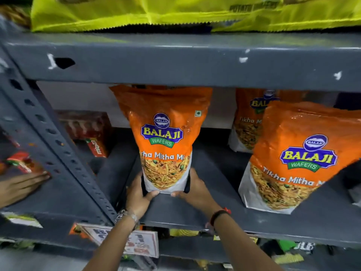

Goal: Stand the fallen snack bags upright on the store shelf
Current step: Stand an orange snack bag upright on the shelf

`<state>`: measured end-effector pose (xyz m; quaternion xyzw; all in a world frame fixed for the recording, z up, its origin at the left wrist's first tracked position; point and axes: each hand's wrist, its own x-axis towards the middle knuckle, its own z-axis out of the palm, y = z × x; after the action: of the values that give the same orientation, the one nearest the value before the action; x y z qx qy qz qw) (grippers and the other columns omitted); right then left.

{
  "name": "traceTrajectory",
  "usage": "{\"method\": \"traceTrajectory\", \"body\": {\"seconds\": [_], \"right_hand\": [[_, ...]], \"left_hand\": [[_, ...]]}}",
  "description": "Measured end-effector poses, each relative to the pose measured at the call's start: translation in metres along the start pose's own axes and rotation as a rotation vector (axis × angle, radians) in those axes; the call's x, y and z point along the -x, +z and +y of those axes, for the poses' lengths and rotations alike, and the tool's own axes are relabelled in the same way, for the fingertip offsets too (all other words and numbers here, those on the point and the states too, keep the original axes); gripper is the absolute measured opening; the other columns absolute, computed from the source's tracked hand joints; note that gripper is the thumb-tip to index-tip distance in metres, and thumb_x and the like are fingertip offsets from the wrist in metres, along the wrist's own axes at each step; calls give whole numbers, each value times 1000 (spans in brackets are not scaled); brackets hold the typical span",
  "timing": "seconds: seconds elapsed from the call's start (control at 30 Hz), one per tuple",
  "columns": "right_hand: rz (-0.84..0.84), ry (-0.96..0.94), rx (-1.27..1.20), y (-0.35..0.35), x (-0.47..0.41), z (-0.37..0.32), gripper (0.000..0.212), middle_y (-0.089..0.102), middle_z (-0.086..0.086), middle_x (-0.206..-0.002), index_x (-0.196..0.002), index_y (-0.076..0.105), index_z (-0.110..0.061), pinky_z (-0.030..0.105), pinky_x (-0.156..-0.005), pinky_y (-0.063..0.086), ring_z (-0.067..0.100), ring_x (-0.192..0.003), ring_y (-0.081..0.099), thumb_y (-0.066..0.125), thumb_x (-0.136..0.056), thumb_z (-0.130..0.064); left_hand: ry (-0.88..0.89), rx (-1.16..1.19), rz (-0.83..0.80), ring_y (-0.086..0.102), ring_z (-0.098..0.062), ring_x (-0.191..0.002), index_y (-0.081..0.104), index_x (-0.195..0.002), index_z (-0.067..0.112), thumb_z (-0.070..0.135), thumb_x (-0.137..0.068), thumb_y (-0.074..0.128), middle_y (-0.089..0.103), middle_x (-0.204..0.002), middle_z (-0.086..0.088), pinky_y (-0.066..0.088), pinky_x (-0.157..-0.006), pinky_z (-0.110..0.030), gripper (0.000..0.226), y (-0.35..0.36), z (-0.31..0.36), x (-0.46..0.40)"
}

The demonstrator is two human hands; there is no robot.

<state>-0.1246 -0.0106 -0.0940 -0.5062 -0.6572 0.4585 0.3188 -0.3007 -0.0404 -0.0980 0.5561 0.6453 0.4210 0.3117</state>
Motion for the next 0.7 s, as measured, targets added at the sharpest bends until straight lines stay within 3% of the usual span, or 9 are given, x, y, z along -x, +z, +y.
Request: {"method": "traceTrajectory", "body": {"seconds": [0.1, 0.13, 0.23, 0.3, 0.4, 0.5, 0.57, 0.7], "right_hand": [[-11, 10, 8, 1, 11, -1, 79, 43, -16, -121, -128, 29, -29, 6, -79, 37, 4, -112, 42, 78, -67, -24], [-25, 10, -1, 2, 15, -2, 81, 42, -18, -121, -127, 27, -34, 10, -83, 37, 4, -114, 42, 79, -67, -23], [-38, -26, -6, 4, 21, 0, 91, 41, -18, -130, -132, 21, -37, 26, -100, 37, 6, -122, 39, 81, -64, -25], [14, -39, 78, 7, 22, 4, 88, 44, -9, -136, -134, 25, -31, 32, -105, 36, 13, -127, 38, 79, -64, -27], [84, -6, 177, 13, 23, 7, 80, 46, 1, -138, -132, 32, -23, 39, -112, 31, 21, -129, 37, 76, -66, -33], [89, -1, 185, 13, 24, 6, 75, 50, 1, -134, -128, 37, -21, 35, -110, 32, 21, -127, 39, 77, -66, -30], [93, -9, 188, 12, 24, 6, 73, 52, 2, -131, -126, 39, -21, 31, -104, 35, 21, -124, 42, 78, -65, -30], [98, -24, 222, 12, 25, 7, 70, 54, 3, -127, -121, 41, -19, 41, -109, 35, 20, -120, 45, 78, -64, -33]], "left_hand": [[3, -31, 41, 33, -27, -129, 29, -133, 10, 15, -71, 71, 39, -139, -13, 27, -102, -37, 74, 0, -7, 13], [8, -57, 34, 32, -32, -131, 27, -134, 10, 19, -73, 70, 37, -141, -16, 27, -106, -43, 75, -1, -9, 16], [-3, -158, -43, 22, -34, -136, 18, -138, 11, 63, -54, 58, 27, -147, -17, 21, -110, -56, 107, -5, -11, 19], [-30, -176, -47, 20, -33, -137, 15, -139, 11, 68, -46, 53, 25, -148, -15, 17, -112, -56, 116, -5, -12, 16], [-36, -153, -40, 32, -32, -132, 23, -136, 10, 52, -53, 59, 36, -143, -16, 24, -109, -47, 100, -4, -9, 13], [-25, -143, -25, 36, -32, -128, 28, -133, 9, 27, -63, 67, 41, -140, -16, 25, -104, -40, 83, -4, -8, 11], [-5, -136, -20, 38, -32, -127, 29, -133, 10, 21, -66, 69, 42, -139, -16, 27, -102, -38, 79, -3, -11, 11], [10, -133, -19, 40, -32, -125, 29, -133, 11, 5, -71, 69, 43, -138, -15, 31, -102, -42, 74, -3, -15, 10]]}}
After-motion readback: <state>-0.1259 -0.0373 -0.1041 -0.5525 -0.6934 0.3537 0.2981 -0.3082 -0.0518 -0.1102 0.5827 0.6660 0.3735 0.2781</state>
